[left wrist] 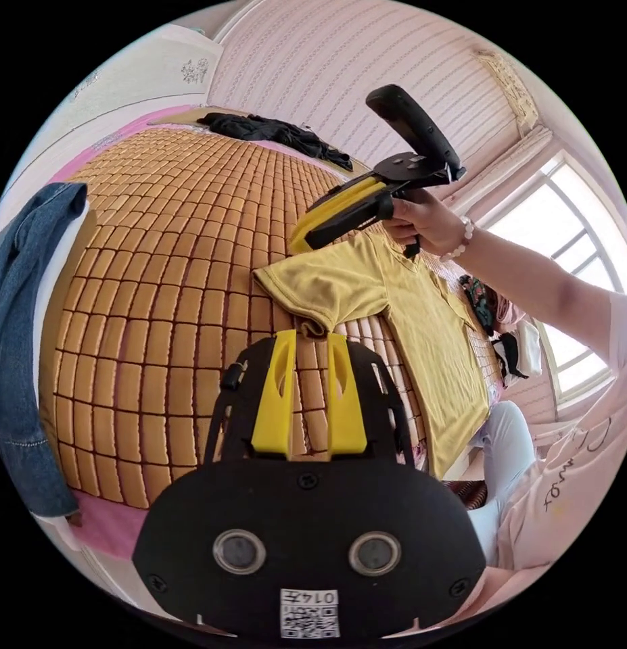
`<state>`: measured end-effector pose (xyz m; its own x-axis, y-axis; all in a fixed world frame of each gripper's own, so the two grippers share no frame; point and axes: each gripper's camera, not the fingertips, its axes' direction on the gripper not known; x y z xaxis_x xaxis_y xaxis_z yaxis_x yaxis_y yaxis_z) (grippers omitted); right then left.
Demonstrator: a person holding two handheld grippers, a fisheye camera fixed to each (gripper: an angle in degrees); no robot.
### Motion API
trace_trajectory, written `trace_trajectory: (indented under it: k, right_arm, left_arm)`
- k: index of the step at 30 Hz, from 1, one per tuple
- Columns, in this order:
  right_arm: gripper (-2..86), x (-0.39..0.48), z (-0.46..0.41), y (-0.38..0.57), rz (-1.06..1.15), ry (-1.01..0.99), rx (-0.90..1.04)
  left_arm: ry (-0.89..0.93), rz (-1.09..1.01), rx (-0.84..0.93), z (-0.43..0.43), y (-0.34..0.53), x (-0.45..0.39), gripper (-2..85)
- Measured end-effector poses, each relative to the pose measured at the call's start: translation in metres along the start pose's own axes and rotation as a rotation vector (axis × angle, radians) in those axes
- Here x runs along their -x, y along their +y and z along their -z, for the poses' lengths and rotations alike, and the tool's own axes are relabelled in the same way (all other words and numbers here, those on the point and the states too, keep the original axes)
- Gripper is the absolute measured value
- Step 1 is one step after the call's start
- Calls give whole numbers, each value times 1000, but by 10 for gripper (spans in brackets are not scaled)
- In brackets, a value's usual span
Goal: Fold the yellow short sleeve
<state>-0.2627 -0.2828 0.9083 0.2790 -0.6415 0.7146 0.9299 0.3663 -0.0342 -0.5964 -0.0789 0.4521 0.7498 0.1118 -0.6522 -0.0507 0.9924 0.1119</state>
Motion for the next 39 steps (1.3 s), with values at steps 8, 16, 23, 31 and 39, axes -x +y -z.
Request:
trace_trajectory:
  k: [8, 16, 23, 31, 39]
  right_arm:
    - [-4, 16, -22, -2, 98, 28, 38]
    - [-4, -4, 7, 13, -100, 3, -137]
    - [36, -3, 25, 27, -202, 38, -128]
    - [100, 30, 5, 29, -180, 69, -5]
    - [49, 60, 19, 53, -91, 193, -105]
  left_arm:
    - [37, -9, 24, -14, -11, -1, 75]
    - [151, 39, -8, -6, -9, 20, 32]
    - [26, 145, -107, 0, -10, 24, 82]
    - [-81, 45, 13, -27, -14, -2, 4]
    - [-16, 65, 30, -30, 4, 8, -9]
